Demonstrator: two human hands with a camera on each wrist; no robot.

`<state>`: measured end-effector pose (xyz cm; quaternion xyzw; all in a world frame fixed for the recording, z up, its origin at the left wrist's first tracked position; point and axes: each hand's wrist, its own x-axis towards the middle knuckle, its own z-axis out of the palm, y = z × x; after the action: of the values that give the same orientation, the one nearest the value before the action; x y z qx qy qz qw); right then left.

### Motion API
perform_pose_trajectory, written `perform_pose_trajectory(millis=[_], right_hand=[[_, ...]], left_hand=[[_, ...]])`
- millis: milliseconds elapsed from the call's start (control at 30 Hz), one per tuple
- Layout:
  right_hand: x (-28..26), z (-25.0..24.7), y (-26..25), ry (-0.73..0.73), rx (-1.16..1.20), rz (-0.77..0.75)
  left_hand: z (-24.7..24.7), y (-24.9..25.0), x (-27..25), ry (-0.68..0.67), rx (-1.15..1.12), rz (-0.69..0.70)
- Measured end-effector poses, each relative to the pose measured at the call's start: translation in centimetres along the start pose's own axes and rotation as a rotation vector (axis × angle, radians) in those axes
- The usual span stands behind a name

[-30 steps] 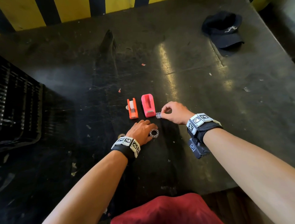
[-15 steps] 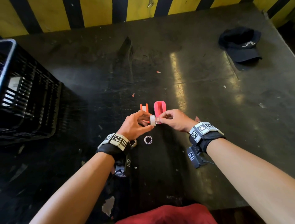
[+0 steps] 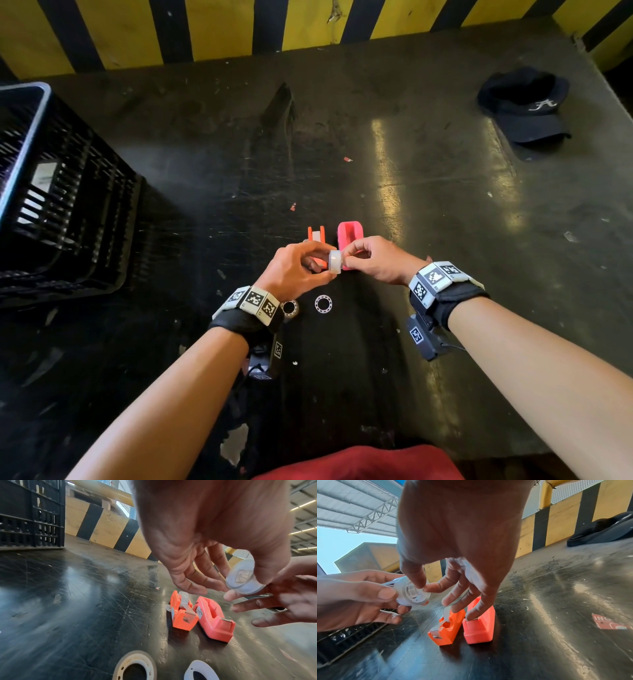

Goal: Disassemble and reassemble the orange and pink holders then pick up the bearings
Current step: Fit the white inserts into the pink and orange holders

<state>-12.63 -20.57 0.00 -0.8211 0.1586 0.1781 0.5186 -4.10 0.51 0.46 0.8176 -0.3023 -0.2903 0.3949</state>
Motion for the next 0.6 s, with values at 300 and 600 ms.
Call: perform_pose_trajectory(millis=[300, 600], right_hand=[[0.0, 0.0, 0.1, 0.019, 0.007, 0.017], [1.3, -0.7, 1.7, 0.154, -0.106, 0.052]], left_hand=[[0.4, 0.5, 0.1, -0.026, 0.006, 0.020], [0.0, 0.2, 0.7, 0.021, 0.048, -0.009]])
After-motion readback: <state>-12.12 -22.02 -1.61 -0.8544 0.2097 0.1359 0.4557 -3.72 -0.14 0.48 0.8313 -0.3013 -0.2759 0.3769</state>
